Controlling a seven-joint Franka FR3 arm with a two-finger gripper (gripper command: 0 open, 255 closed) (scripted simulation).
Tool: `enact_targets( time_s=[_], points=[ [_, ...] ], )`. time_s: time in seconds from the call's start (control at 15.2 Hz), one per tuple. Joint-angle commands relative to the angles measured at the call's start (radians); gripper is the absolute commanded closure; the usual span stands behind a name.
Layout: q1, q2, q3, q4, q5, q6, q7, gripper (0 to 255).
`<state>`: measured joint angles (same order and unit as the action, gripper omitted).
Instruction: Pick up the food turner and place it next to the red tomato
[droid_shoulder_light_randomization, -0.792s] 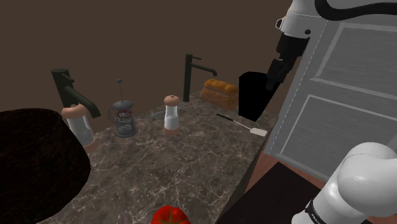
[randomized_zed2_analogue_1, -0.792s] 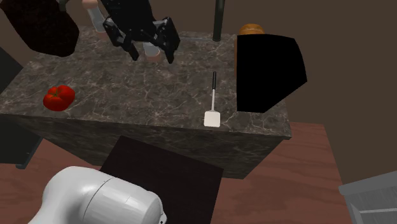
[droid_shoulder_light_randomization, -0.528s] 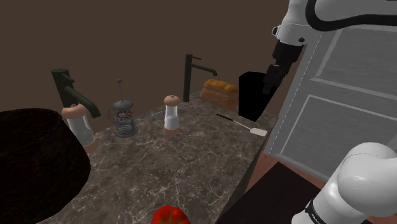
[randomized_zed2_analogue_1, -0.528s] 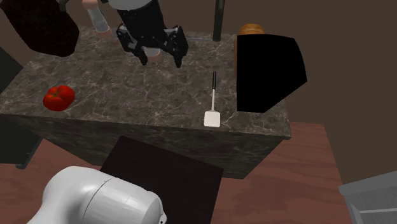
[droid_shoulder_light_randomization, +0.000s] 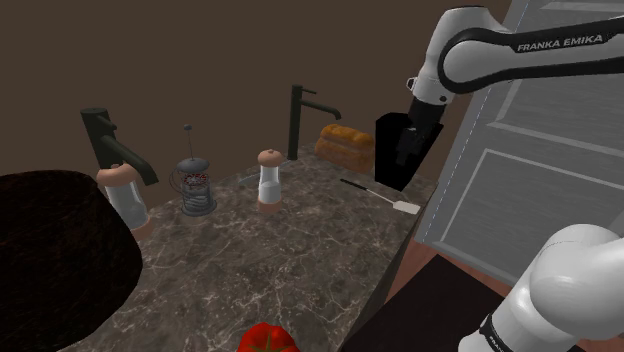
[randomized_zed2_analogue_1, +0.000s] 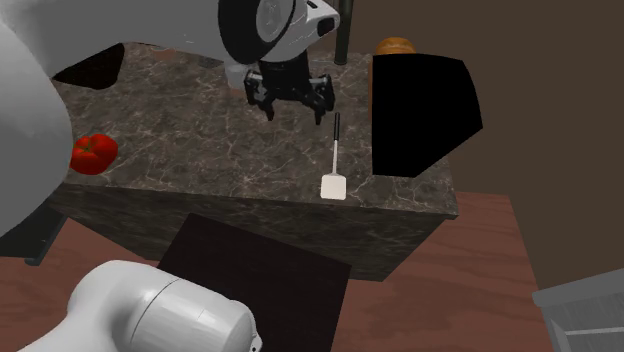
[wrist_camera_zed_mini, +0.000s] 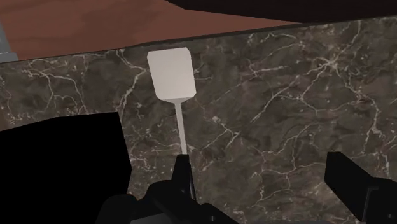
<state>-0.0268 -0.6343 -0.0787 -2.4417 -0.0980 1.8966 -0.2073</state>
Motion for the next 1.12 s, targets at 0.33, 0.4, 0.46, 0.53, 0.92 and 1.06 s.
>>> enact_targets(
  time_s=[0.33, 0.4, 0.46, 0.53, 0.92, 1.06],
  points=[
    [0.000, 0.216, -0.091, -0.006, 0.010, 0.216, -0.113, 0],
    [0.001, 0.250, -0.103, -0.002, 0.016, 0.245, -0.132, 0],
    [0.003, 0.286, -0.116, 0.004, 0.023, 0.273, -0.151, 0],
    [0.005, 0.323, -0.128, 0.011, 0.032, 0.300, -0.171, 0],
    [0.013, 0.509, -0.176, 0.057, 0.098, 0.426, -0.278, 0],
    [0.014, 0.528, -0.177, 0.047, 0.105, 0.454, -0.283, 0]
  ],
)
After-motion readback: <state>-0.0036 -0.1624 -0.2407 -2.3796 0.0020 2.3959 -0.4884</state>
